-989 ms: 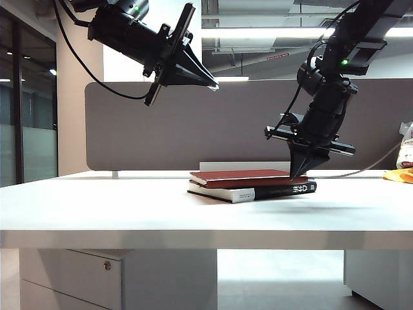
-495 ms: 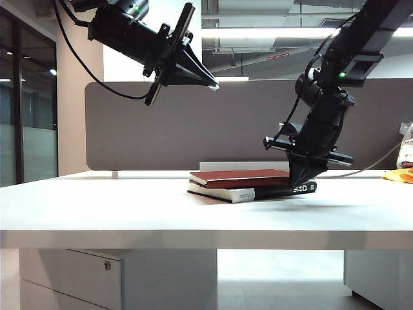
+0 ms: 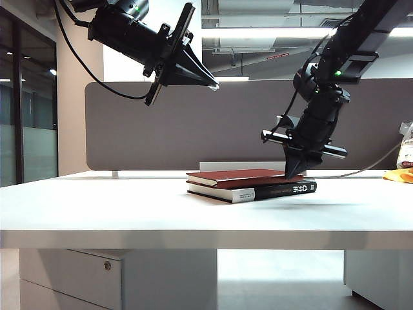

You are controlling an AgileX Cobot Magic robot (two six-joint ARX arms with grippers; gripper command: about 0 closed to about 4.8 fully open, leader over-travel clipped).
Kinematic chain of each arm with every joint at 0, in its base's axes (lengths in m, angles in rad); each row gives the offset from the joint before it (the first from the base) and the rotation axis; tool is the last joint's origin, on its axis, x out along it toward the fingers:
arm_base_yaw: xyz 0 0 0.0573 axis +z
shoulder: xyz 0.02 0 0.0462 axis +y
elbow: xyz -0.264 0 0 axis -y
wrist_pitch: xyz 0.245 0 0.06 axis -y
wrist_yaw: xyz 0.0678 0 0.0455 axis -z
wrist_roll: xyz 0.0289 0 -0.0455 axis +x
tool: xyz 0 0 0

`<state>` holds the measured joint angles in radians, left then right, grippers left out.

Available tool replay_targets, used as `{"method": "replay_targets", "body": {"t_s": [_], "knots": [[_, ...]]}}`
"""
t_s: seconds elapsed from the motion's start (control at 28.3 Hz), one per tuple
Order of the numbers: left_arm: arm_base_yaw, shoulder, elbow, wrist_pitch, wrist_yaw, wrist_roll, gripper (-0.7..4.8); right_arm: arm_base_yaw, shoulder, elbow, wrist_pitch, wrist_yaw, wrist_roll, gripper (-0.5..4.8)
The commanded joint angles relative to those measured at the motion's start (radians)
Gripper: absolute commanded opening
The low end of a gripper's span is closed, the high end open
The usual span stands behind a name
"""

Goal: Pick up the red book and place it on top of the black book.

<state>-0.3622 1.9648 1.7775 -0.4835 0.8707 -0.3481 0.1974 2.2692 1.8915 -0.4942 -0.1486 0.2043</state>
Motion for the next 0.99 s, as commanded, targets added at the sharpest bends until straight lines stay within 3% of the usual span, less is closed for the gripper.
{"method": "replay_targets", "body": {"t_s": [0.04,0.35,0.64,0.99], "knots": [[-0.001,-0.008,0.003,0.006,0.005,0.009,-0.06,0.002,0.001,0.019,0.004,0.002,-0.001,-0.06],[-0.001,-0.008,0.003,0.007,-0.020,0.029,-0.06,0.002,0.001,0.023,-0.034,0.001,-0.002,-0.06],[0.015,0.008,0.003,0.015,-0.356,0.025,-0.06,0.002,-0.014,0.100,-0.218,-0.003,-0.033,-0.06],[0.018,0.154,0.003,0.029,-0.356,0.007,-0.06,0.007,-0.107,0.111,-0.311,-0.011,-0.033,-0.06]]}}
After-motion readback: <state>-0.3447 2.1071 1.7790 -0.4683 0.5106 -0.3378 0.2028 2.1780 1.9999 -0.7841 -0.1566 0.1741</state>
